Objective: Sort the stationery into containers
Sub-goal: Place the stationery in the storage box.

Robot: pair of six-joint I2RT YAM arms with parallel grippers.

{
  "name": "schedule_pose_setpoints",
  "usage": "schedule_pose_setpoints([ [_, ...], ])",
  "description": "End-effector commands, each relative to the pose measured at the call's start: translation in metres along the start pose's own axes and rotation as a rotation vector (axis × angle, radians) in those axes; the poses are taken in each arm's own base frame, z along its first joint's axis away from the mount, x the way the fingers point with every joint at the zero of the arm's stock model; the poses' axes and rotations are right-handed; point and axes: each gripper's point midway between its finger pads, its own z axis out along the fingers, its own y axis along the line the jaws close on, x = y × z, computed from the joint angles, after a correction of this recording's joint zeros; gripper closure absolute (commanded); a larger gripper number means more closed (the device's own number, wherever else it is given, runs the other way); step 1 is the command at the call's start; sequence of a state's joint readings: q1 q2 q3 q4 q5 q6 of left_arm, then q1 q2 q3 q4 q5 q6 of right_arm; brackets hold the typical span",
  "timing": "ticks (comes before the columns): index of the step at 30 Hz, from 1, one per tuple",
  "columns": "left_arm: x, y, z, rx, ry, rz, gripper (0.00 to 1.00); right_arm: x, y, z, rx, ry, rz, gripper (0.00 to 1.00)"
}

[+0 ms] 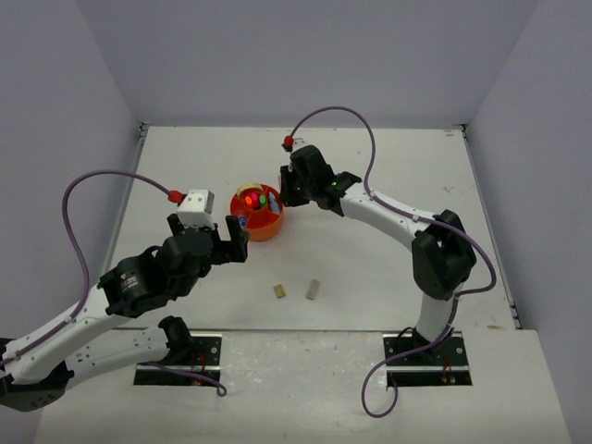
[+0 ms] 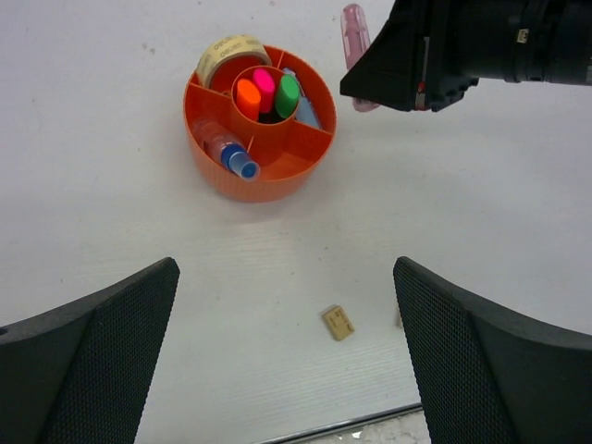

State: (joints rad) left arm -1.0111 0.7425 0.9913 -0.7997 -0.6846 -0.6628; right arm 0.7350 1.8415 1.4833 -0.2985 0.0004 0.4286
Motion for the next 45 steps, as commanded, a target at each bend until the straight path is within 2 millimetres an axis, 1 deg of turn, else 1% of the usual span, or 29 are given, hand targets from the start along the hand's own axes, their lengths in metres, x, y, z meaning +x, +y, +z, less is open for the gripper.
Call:
schedule_pose_setpoints([
  [1,0.001,0.017,-0.008,0.005,-0.053,0.032,0.00,-0.003,-0.008,0.002,0.057,0.055,-0.086,0.94],
  [6,0.005,0.022,-0.014,0.051,-0.096,-0.023,0.00,-0.004,-0.006,0.012,0.057,0.079,-0.105,0.91],
  [10,0.011,0.026,-0.012,0.054,-0.113,-0.040,0.00,-0.005,-0.001,0.016,0.035,0.087,-0.108,0.89],
  [13,0.015,0.025,-0.010,0.057,-0.108,-0.037,0.00,-0.004,-0.001,0.021,0.036,0.093,-0.111,0.88],
  [15,0.016,0.023,-0.008,0.061,-0.110,-0.039,0.00,-0.009,0.001,0.023,0.037,0.090,-0.113,0.88],
  [19,0.023,0.018,-0.002,0.076,-0.091,-0.018,0.00,-0.010,0.005,0.026,0.016,0.099,-0.112,0.86],
  [25,0.021,0.017,-0.004,0.089,-0.094,-0.024,0.00,-0.009,0.009,0.029,0.000,0.107,-0.106,0.81],
  [28,0.020,0.017,-0.007,0.101,-0.105,-0.035,0.00,-0.009,0.009,0.028,-0.002,0.108,-0.104,0.76],
  [32,0.018,0.018,-0.008,0.107,-0.114,-0.042,0.00,-0.010,0.011,0.029,-0.009,0.109,-0.105,0.74],
  [35,0.019,0.017,-0.008,0.108,-0.113,-0.041,0.00,-0.013,0.011,0.028,-0.008,0.104,-0.106,0.69],
  [38,0.019,0.017,-0.008,0.112,-0.111,-0.037,0.00,-0.015,0.013,0.027,-0.010,0.099,-0.106,0.68],
  [40,0.019,0.016,-0.008,0.113,-0.110,-0.036,0.00,-0.018,0.013,0.022,-0.006,0.093,-0.102,0.68],
  [42,0.019,0.017,-0.008,0.112,-0.111,-0.037,0.00,-0.021,0.014,0.016,-0.010,0.078,-0.101,0.68],
  [44,0.018,0.018,-0.009,0.110,-0.113,-0.039,0.00,-0.024,0.015,0.002,-0.015,0.056,-0.089,0.68],
  [45,0.018,0.019,-0.009,0.106,-0.113,-0.041,0.00,-0.018,0.011,-0.001,-0.003,0.060,-0.082,0.67],
])
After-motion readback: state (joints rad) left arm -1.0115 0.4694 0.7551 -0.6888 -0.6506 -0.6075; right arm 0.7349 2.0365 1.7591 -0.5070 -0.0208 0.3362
